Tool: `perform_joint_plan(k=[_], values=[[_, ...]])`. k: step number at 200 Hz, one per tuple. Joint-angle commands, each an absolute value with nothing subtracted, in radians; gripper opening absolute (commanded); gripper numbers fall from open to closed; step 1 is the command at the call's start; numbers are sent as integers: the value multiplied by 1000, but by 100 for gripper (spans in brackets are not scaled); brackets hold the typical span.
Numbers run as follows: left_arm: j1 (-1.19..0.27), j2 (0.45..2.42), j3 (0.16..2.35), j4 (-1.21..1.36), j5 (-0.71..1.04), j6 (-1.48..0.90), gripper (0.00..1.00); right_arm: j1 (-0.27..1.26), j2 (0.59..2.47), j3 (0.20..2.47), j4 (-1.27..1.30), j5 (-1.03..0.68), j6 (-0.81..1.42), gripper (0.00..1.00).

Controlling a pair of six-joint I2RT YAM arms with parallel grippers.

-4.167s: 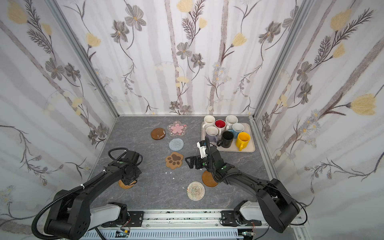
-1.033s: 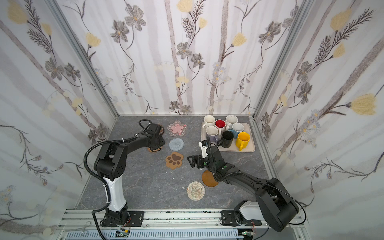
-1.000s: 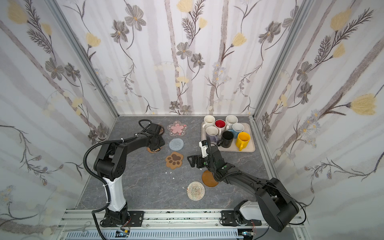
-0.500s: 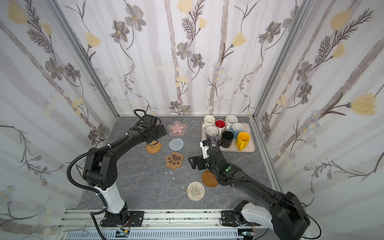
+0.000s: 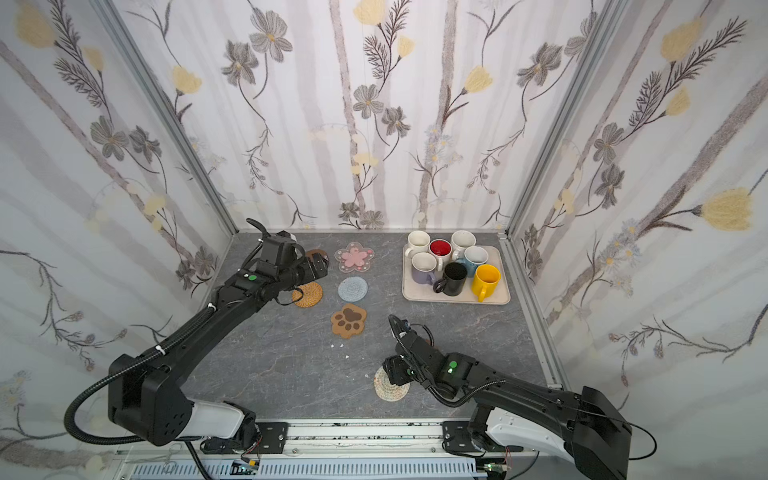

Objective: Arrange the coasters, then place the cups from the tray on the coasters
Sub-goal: 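Lower right gripper onto the zigzag-patterned woven coaster while left gripper lifts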

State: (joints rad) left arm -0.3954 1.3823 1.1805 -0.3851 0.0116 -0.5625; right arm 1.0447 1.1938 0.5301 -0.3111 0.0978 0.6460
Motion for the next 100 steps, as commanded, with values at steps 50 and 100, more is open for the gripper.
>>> perform_joint_plan(k=[50,100], values=[[-396,1225,1082,-361,57,-505,100,1135,1389,537,-252,144,769,60],[-394,1231,1031,-328,81,-515,100,1158,1525,606,-257,131,759,55]])
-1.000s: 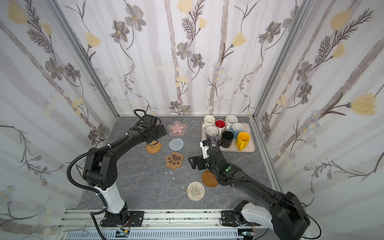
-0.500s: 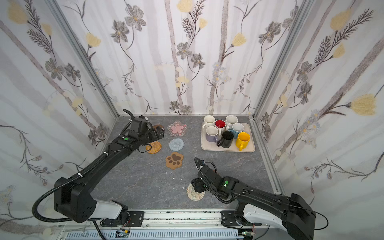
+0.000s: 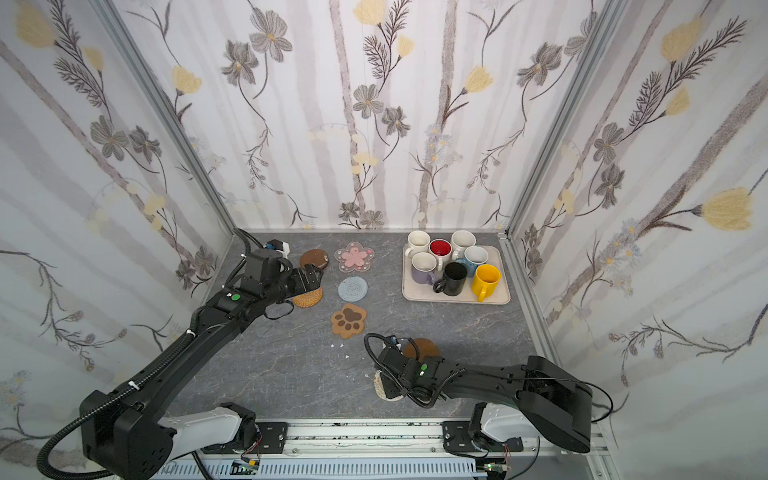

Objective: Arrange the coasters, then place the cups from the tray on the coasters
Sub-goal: 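Lower right gripper onto the zigzag-patterned woven coaster while left gripper lifts, then slide the zigzag coaster toward the rattan coaster with right gripper while left gripper rises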

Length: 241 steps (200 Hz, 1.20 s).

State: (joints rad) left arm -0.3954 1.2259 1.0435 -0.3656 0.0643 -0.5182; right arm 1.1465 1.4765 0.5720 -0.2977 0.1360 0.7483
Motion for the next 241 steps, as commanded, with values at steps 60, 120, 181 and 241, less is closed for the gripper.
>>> perform_joint_plan(k=[60,120,181,241], values=[[-381,1163,1009,-310,25,-518,100,1182,1702,723,-235,87,721,54],[-375,1046,966,-273,-101,-506,100,1230,1889,942,-245,81,659,53],[-335,1037,998,-262,-32,-507,100,1239,2069,1170,-238,38,590,52],[-293,983,1035,-241,-20,-501,100,1222,2258,1441,-257,11,552,51]])
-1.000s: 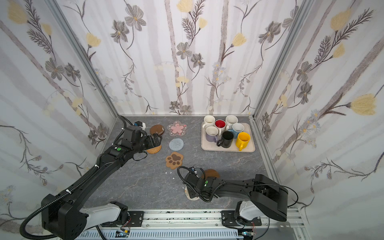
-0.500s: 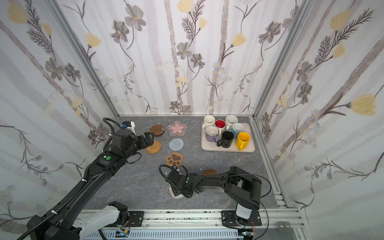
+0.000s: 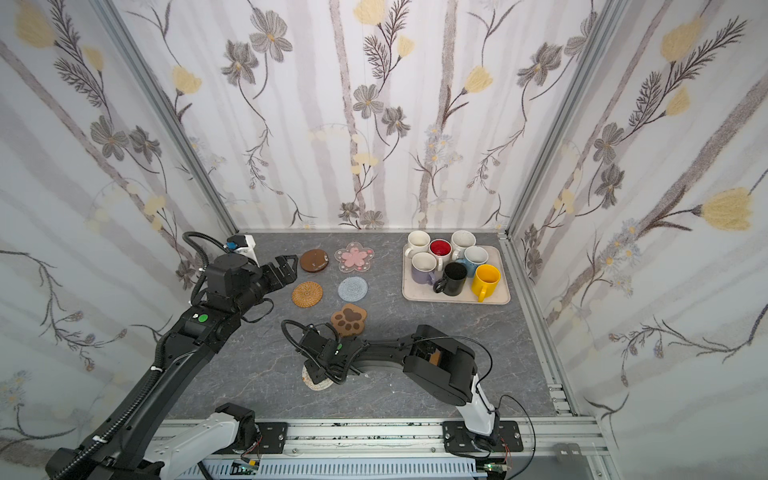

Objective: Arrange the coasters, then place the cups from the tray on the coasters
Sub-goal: 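Slide the zigzag coaster toward the rattan coaster with right gripper while left gripper rises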

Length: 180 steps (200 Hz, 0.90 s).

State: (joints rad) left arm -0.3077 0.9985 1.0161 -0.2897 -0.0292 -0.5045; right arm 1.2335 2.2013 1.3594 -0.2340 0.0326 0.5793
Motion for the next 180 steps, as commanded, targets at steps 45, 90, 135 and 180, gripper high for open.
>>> perform_joint_plan(k=[45,90,135,180], values=[[-279,980,1014,-229,-6,-509,100,1164,2371,1594,-284,15,532,49],[-273,969,982,-199,13,-517,100,1121,2447,1693,-288,-14,521,48],[-267,976,962,-183,32,-522,100,1095,2516,1815,-301,-19,520,48],[-258,971,945,-170,38,-523,100,1062,2569,1919,-318,-18,524,48]])
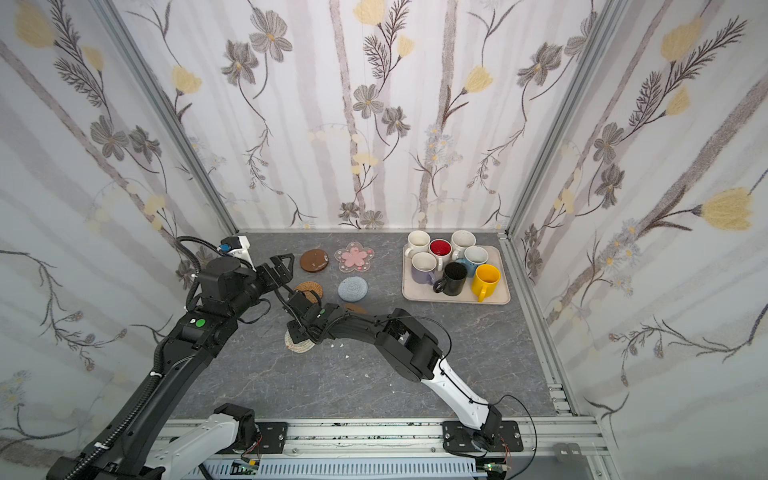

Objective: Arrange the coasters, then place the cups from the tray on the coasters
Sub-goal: 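Slide the zigzag coaster toward the rattan coaster with right gripper while left gripper rises, then move right gripper to the large brown wooden disc while left gripper nears the tray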

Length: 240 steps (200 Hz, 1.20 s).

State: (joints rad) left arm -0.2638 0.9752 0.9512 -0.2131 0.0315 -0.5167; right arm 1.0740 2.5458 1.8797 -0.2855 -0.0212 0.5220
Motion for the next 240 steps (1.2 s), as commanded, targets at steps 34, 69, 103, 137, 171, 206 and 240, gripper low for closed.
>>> perform_joint_plan(k=[34,69,103,137,171,206,240], values=[[-248,976,945,-163,54,-528,100,1038,2591,1966,-307,-57,520,48],[-240,980,945,-158,60,-527,100,1034,2581,1967,-268,-107,507,50],[-235,978,965,-159,64,-533,100,1034,2562,1964,-241,-140,503,51],[-237,962,997,-158,44,-547,100,1034,2515,1949,-223,-137,490,52],[-274,989,1047,-158,63,-546,100,1031,2429,1879,-202,-114,476,57],[-383,1016,1063,-160,5,-539,100,1013,2280,1651,-100,-104,492,59],[-482,1076,1063,-154,-66,-545,100,979,2097,1357,22,-109,538,60]])
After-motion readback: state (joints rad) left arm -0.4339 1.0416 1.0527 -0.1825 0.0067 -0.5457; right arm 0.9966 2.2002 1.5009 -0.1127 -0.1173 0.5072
